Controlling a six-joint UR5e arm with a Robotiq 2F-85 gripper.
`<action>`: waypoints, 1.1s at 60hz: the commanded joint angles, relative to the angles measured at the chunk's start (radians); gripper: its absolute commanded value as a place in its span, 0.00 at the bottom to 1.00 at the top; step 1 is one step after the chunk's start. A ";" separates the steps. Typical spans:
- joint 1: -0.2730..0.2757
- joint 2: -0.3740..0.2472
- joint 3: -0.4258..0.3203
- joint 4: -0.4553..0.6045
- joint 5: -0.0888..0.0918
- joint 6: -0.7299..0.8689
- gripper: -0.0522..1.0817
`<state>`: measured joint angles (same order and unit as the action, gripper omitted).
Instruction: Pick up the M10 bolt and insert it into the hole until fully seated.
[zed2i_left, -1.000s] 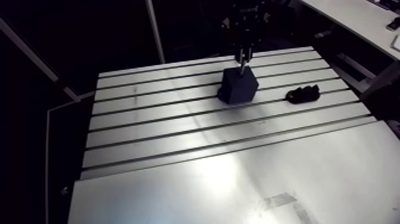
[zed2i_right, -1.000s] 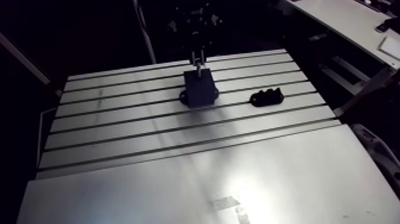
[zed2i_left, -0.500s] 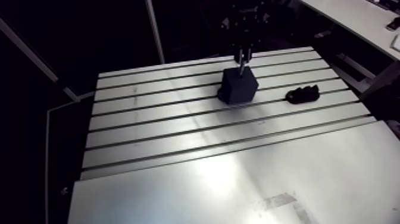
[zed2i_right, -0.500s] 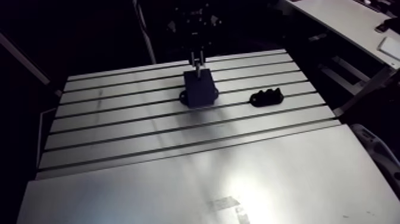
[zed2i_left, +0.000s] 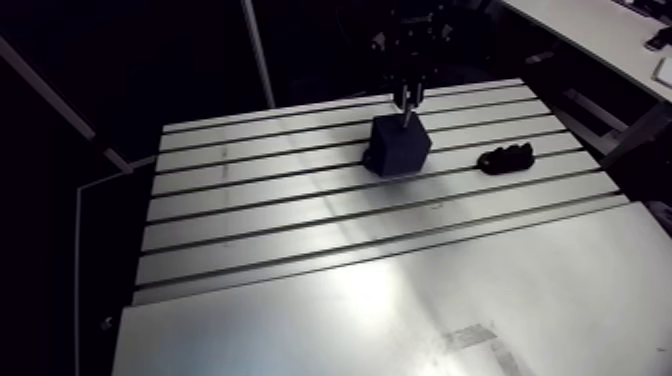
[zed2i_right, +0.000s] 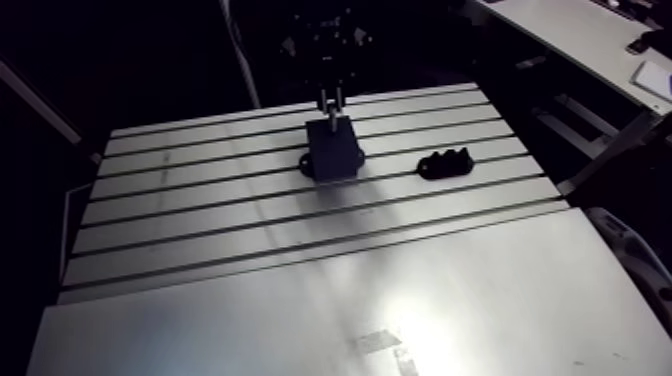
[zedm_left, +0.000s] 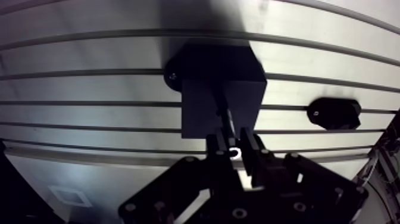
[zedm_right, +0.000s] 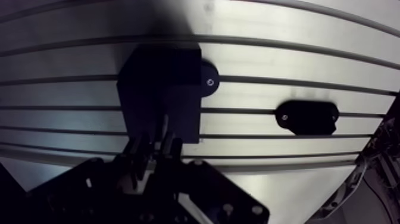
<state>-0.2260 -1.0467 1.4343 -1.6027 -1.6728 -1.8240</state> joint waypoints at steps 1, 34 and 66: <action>0.000 0.000 0.001 0.000 0.000 -0.001 1.00; 0.000 -0.002 0.011 -0.001 0.001 -0.001 1.00; 0.002 -0.003 0.023 -0.010 0.000 0.001 1.00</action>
<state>-0.2242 -1.0495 1.4508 -1.6072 -1.6716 -1.8234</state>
